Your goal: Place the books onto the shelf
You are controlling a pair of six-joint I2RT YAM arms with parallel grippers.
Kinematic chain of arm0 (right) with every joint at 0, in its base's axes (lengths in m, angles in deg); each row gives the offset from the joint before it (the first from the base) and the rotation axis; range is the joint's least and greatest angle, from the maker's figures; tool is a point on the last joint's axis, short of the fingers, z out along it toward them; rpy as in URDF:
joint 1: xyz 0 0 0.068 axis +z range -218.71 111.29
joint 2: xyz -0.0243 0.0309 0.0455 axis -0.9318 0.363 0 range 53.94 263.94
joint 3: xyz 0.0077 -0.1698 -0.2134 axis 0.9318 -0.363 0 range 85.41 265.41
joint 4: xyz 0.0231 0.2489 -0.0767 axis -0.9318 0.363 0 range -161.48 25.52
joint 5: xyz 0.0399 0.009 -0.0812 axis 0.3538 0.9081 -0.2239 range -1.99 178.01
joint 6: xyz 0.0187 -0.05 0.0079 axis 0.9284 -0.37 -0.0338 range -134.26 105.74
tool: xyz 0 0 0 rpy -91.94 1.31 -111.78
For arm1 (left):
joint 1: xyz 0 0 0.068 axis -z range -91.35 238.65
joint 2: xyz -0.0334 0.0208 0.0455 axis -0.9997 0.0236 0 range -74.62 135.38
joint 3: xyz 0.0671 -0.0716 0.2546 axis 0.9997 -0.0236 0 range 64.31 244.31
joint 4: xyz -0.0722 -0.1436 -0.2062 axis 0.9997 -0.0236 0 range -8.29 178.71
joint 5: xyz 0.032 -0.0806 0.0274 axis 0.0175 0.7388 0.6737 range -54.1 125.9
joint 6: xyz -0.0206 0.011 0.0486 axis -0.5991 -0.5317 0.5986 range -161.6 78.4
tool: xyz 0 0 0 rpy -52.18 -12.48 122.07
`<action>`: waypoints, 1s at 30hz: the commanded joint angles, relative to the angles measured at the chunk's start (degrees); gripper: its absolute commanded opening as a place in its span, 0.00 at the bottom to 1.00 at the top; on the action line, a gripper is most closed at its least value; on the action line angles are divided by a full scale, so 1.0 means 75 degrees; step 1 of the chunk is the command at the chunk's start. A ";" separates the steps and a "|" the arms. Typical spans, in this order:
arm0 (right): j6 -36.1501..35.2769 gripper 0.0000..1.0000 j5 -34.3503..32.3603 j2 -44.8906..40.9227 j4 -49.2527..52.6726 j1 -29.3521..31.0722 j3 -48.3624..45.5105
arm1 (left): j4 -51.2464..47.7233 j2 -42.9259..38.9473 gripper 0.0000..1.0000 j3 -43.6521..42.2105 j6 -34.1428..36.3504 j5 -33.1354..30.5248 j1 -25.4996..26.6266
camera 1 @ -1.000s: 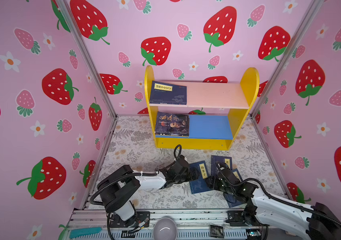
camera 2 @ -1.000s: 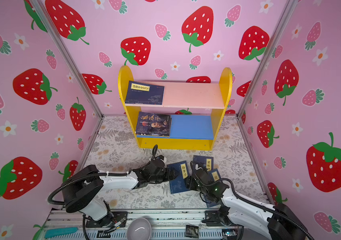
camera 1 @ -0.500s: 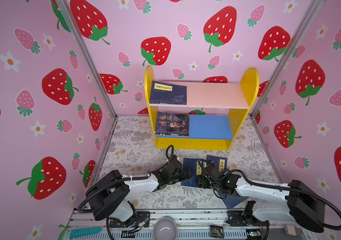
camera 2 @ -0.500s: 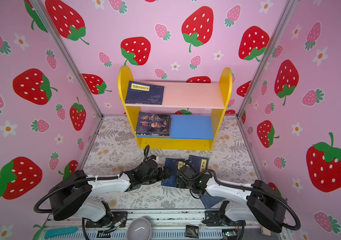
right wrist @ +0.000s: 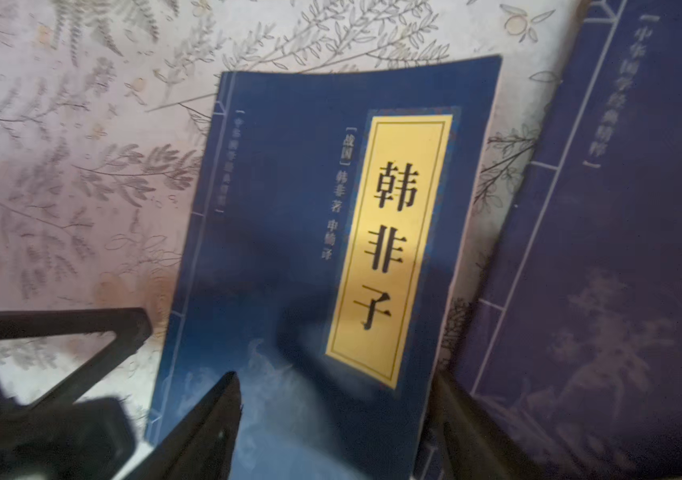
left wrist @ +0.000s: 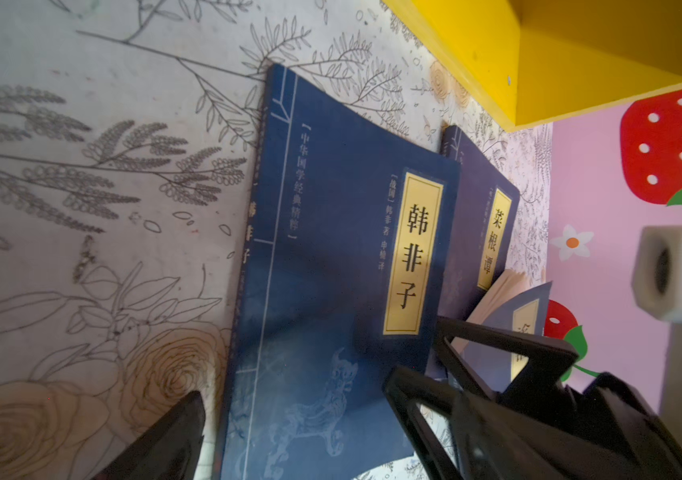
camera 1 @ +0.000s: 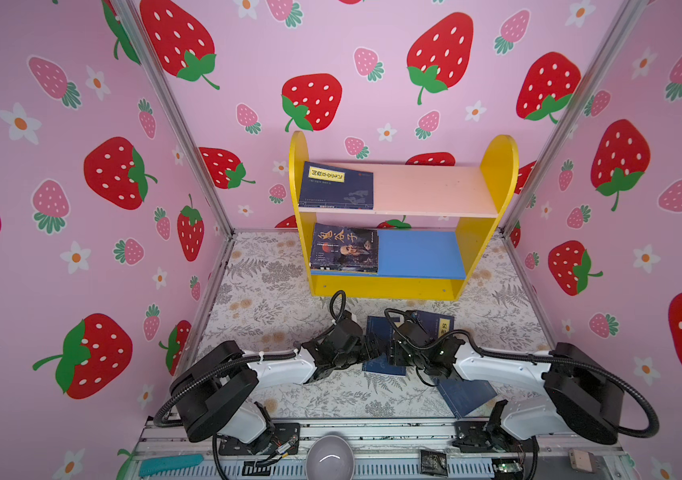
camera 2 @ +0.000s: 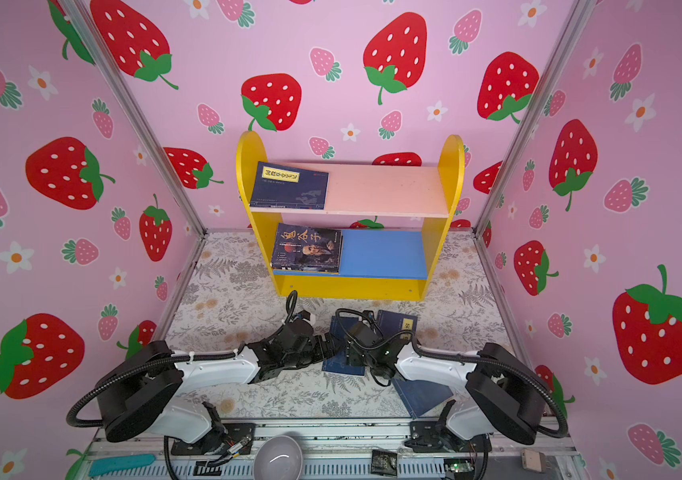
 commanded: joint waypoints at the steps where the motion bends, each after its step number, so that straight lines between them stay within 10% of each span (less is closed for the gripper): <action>1: 0.0130 0.57 -0.0269 0.0193 -0.0008 -0.0207 0.0067 | -0.0074 0.0164 0.94 0.0137 0.0152 0.0022 -0.0039; 14: -0.0540 0.13 0.0582 0.2203 -0.0780 -0.0253 0.0204 | 0.0038 0.0960 0.94 0.0740 0.0303 0.0502 -0.0164; 30: -0.0813 0.13 0.2570 0.3341 -0.2603 -0.0223 0.0094 | 0.5692 0.0882 0.75 -0.1092 -0.1286 0.1117 -0.0699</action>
